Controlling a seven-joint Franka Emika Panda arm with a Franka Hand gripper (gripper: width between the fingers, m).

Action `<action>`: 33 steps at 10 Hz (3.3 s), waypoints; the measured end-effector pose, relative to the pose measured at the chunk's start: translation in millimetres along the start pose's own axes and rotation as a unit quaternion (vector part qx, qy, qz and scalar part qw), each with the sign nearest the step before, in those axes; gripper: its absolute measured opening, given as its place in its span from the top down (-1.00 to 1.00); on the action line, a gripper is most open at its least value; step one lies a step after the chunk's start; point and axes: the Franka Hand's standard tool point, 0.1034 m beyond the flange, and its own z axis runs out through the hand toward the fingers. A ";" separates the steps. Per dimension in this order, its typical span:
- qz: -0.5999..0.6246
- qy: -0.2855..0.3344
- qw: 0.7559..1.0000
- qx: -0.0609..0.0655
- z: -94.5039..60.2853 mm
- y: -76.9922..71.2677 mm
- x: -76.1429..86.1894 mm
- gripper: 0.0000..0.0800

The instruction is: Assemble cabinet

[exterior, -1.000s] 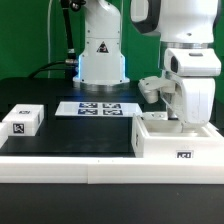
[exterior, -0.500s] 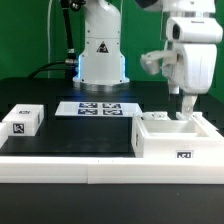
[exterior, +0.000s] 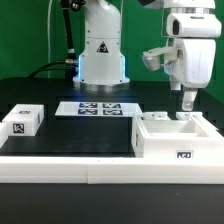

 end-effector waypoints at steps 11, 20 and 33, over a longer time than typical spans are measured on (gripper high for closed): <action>-0.003 0.033 0.999 0.017 43.2 -77.3 53.8 -0.99; 0.002 0.032 0.999 0.025 51.2 -79.9 50.5 0.83; 0.010 0.007 1.000 0.014 13.1 -48.4 -14.9 0.82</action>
Offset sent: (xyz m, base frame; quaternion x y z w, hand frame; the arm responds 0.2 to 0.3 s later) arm -0.0359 0.0316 -0.0058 0.0135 0.0187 0.0007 0.9997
